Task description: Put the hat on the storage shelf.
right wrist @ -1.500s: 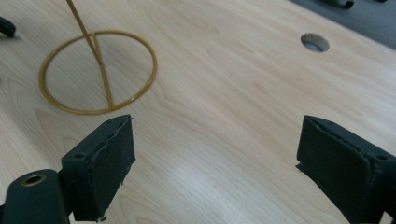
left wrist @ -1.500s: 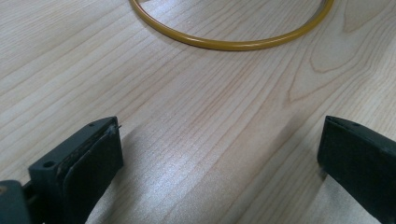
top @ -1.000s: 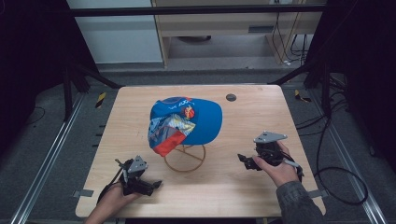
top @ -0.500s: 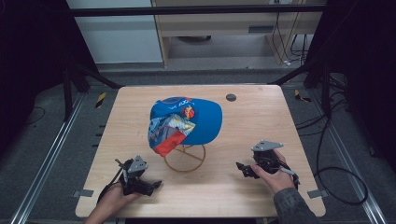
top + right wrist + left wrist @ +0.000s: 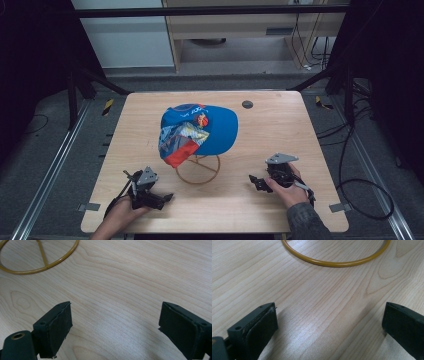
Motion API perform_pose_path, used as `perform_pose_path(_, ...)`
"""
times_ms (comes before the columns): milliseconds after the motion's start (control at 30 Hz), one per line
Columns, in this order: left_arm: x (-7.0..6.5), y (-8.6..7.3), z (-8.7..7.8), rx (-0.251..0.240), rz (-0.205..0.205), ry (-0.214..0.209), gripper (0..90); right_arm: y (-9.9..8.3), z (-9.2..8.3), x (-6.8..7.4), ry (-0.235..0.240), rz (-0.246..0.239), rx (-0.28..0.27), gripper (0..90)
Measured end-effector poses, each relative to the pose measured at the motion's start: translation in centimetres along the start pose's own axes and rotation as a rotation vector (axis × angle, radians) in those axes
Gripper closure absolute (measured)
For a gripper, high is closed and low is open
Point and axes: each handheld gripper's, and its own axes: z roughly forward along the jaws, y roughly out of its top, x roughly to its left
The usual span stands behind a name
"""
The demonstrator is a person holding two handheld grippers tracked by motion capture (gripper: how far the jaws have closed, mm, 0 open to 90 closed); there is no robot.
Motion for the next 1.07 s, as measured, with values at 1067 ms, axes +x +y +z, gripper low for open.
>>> perform_pose_path(1067, 0.0, 0.0, 0.0, 0.001, 0.001, 0.000, 0.0, -0.8, 2.0, 1.6, -0.087, -0.017, 0.022, 8.9)
